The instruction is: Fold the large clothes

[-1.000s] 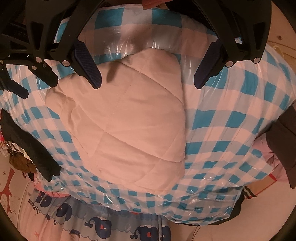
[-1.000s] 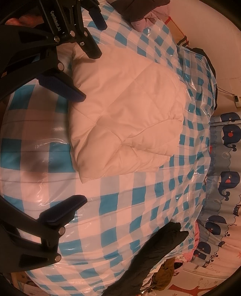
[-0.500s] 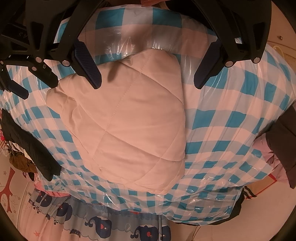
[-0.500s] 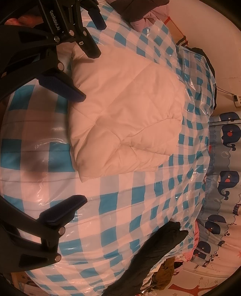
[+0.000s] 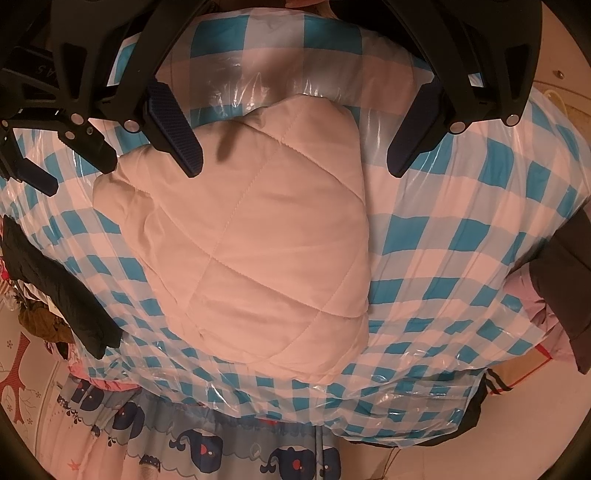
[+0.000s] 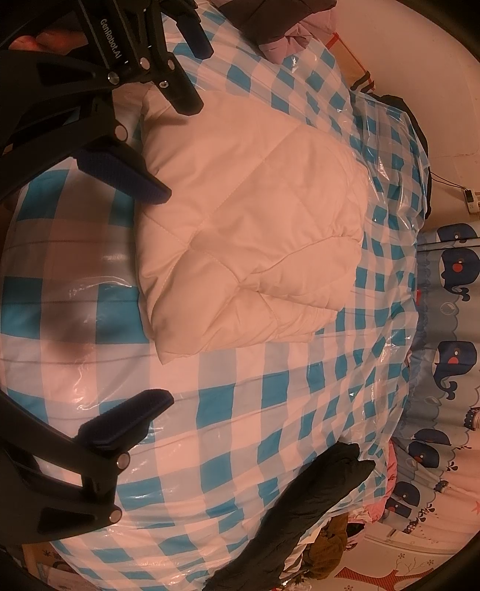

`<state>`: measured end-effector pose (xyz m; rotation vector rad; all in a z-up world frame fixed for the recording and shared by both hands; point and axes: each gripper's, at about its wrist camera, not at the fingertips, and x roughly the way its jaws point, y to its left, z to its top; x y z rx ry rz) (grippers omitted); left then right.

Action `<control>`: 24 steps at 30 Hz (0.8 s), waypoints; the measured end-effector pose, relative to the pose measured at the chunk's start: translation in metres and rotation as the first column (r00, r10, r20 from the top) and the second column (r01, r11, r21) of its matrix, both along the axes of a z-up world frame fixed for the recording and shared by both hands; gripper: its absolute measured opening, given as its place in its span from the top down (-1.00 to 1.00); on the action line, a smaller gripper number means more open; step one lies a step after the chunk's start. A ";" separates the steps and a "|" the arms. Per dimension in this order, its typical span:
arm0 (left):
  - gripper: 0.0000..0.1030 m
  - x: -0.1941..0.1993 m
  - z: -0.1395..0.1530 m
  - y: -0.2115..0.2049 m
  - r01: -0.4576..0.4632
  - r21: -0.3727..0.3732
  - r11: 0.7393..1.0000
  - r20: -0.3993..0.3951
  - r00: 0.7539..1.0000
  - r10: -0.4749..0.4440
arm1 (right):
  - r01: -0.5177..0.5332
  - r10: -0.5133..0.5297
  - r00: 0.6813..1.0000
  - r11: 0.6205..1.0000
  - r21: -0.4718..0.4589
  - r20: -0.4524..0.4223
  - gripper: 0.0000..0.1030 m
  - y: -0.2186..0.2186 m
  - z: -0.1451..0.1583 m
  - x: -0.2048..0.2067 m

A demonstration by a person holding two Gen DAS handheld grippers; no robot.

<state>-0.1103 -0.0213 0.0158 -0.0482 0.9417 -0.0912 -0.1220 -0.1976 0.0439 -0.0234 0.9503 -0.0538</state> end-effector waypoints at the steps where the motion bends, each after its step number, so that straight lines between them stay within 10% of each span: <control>1: -0.87 0.000 0.000 0.000 0.001 0.001 1.000 0.000 1.000 -0.001 | 0.000 0.000 1.000 1.000 0.000 0.001 -0.87 0.000 0.000 0.000; 16: -0.87 0.005 0.002 -0.001 0.021 -0.040 0.999 -0.057 0.998 -0.023 | 0.008 -0.008 1.000 1.000 0.014 0.002 -0.87 -0.001 0.000 0.001; 20: -0.87 -0.009 0.012 0.007 0.027 -0.136 0.990 0.043 0.999 -0.021 | 0.005 -0.005 1.000 1.000 0.010 -0.002 -0.87 0.001 -0.001 0.000; 24: -0.86 -0.017 0.021 -0.004 0.026 -0.022 0.999 0.122 0.992 -0.023 | 0.005 -0.005 1.000 1.000 0.013 0.001 -0.87 0.001 -0.002 -0.001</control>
